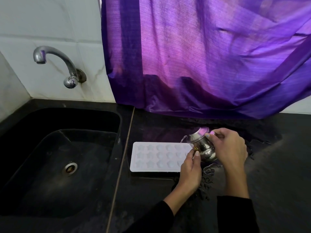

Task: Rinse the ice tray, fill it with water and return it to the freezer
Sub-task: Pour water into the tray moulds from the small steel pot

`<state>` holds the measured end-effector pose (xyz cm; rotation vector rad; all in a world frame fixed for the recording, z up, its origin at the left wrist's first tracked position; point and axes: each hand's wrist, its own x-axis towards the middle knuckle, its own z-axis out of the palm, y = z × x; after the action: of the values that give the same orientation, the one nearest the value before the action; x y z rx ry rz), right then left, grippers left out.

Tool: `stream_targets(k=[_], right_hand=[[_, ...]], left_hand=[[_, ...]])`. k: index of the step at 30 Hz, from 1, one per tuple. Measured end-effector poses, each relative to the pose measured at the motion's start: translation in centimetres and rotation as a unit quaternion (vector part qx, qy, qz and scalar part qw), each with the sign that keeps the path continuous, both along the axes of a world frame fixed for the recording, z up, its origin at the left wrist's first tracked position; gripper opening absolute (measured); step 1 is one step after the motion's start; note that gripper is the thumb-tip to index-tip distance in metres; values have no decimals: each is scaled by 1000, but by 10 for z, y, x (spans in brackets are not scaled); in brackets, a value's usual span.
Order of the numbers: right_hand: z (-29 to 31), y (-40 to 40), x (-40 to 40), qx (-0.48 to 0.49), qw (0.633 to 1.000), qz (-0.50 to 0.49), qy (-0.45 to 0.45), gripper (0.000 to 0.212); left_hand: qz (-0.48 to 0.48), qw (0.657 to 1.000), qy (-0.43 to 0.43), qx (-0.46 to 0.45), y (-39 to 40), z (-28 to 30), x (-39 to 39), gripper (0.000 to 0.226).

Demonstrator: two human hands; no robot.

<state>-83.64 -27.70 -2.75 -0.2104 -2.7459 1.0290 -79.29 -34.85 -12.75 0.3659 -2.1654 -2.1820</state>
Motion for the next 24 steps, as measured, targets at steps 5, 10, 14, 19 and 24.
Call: stream_targets(k=[5, 10, 14, 19, 24], right_hand=[[0, 5, -1, -43, 999, 17, 2, 16], [-1, 8, -2, -103, 994, 37, 22, 15], [1, 3, -2, -123, 990, 49, 37, 15], [2, -6, 0, -110, 992, 46, 41, 14], [4, -14, 1, -82, 995, 42, 30, 12]], left_hand=[[13, 1000, 12, -8, -6, 3, 2, 36], [47, 999, 22, 2, -13, 7, -2, 33], [70, 997, 29, 0, -16, 8, -4, 35], [82, 996, 29, 12, -19, 6, -3, 37], [80, 996, 26, 15, -19, 4, 1, 36]])
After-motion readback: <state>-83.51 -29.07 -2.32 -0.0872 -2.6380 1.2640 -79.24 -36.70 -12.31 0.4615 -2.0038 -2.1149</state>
